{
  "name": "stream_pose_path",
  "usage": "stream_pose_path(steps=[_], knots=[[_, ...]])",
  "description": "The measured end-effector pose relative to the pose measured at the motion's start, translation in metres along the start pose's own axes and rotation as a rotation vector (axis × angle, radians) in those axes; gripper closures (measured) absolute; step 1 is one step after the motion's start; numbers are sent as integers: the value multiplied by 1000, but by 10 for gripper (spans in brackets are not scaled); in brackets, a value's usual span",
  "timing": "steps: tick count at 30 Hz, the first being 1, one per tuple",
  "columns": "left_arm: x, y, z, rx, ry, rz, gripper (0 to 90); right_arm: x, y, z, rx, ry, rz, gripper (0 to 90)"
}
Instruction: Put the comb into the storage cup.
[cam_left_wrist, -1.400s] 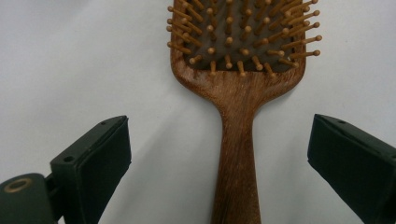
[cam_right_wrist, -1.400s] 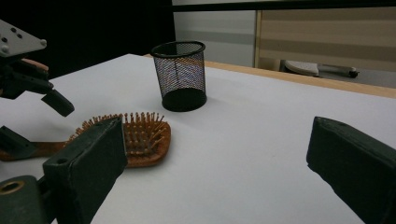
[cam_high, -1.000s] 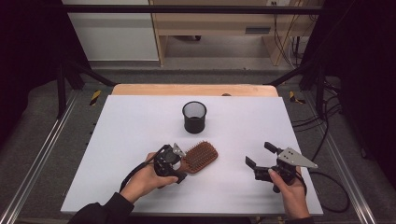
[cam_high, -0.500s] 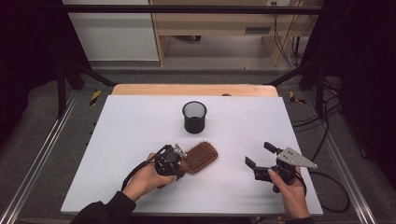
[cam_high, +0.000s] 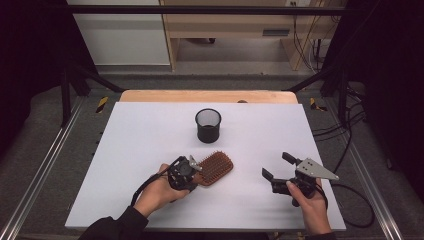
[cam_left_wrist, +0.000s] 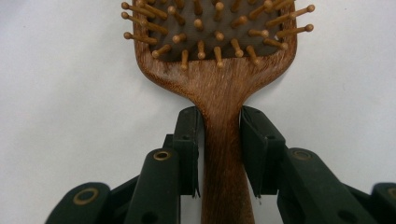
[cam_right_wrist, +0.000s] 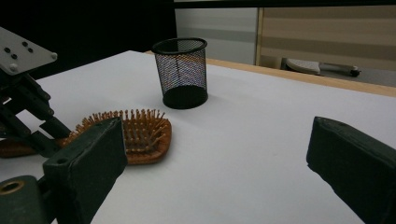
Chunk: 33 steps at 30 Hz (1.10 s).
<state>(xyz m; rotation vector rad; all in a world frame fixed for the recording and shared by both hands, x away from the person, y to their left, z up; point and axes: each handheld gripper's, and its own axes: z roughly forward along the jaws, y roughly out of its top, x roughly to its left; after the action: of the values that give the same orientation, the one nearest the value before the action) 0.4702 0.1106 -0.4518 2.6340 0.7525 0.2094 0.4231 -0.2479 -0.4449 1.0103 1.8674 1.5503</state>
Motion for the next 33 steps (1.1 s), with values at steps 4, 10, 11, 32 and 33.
stream_pose_path(steps=[4,10,11,32,33], knots=[[0,1,0,5,-6,8,723,0,0,0,3,0,-4,49],[-3,-3,-1,-29,9,30,727,0,0,0,1,0,-1,49],[-3,-4,-1,-40,7,23,728,0,0,0,1,-1,-1,49],[13,-20,-16,-248,22,3,729,12,-2,18,35,30,25,49],[14,-21,-16,-253,20,0,730,14,-2,20,38,34,24,48]])
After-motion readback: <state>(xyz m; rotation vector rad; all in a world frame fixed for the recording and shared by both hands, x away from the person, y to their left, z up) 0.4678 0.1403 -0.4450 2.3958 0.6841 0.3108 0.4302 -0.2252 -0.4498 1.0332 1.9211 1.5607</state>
